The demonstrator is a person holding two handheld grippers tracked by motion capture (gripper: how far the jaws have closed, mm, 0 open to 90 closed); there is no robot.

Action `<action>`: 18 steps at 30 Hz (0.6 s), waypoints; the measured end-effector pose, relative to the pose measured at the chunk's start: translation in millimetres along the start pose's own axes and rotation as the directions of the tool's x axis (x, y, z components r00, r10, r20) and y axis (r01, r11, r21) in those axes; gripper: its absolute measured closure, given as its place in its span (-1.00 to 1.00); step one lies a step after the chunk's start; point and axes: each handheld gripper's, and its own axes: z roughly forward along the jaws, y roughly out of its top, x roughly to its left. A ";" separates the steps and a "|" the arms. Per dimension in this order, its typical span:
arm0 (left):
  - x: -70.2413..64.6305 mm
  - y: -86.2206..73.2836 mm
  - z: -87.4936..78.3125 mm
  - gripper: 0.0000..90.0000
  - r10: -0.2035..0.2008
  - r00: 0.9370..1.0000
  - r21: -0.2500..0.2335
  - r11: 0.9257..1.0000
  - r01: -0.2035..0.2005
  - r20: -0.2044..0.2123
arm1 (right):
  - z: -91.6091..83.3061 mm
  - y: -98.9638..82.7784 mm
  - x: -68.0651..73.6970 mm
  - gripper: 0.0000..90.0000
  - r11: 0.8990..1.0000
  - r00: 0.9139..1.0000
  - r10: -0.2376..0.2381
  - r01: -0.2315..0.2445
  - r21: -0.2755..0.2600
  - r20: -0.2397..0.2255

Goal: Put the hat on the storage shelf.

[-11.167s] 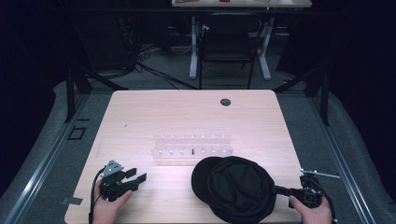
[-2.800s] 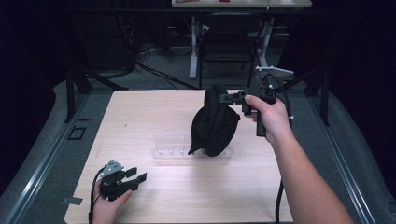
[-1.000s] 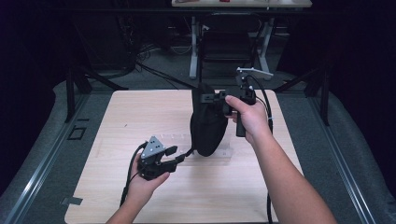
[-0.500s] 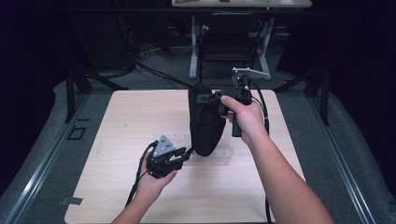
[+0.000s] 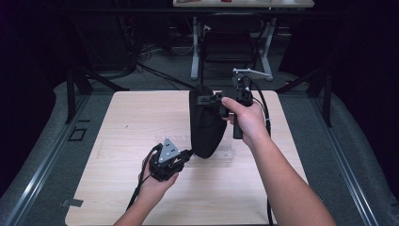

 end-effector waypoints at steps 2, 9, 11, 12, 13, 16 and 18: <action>-0.6 0.0 -0.1 0.81 0.005 1.000 0.002 1.000 -0.005 -0.004 | 0.0 0.0 -0.1 0.93 1.000 1.000 0.000 0.000 0.000 -0.001; -1.0 0.1 -0.3 0.81 0.016 1.000 0.005 1.000 -0.016 -0.009 | -0.8 -0.8 1.9 0.86 1.000 1.000 -0.002 0.002 -0.005 -0.013; -1.4 0.1 -0.3 0.81 0.016 1.000 0.005 1.000 -0.016 -0.012 | -1.4 -0.8 2.6 0.85 1.000 1.000 -0.004 0.004 -0.002 -0.015; -2.1 0.1 -0.3 0.81 0.023 1.000 0.006 1.000 -0.023 -0.016 | -2.8 -1.4 3.4 0.82 1.000 1.000 -0.003 0.003 -0.003 -0.027; -2.3 0.1 -0.1 0.82 0.024 1.000 0.005 1.000 -0.023 -0.017 | -3.7 -1.4 3.5 0.80 1.000 1.000 -0.006 0.006 0.000 -0.029; -2.4 0.2 -0.3 0.82 0.026 0.999 0.006 1.000 -0.025 -0.022 | -6.6 -1.6 4.7 0.77 1.000 0.999 -0.006 0.005 -0.011 -0.038; -2.0 0.0 -0.7 0.83 0.028 0.999 0.012 1.000 -0.028 -0.029 | -10.8 -1.1 6.2 0.76 1.000 0.999 -0.008 0.007 -0.023 -0.045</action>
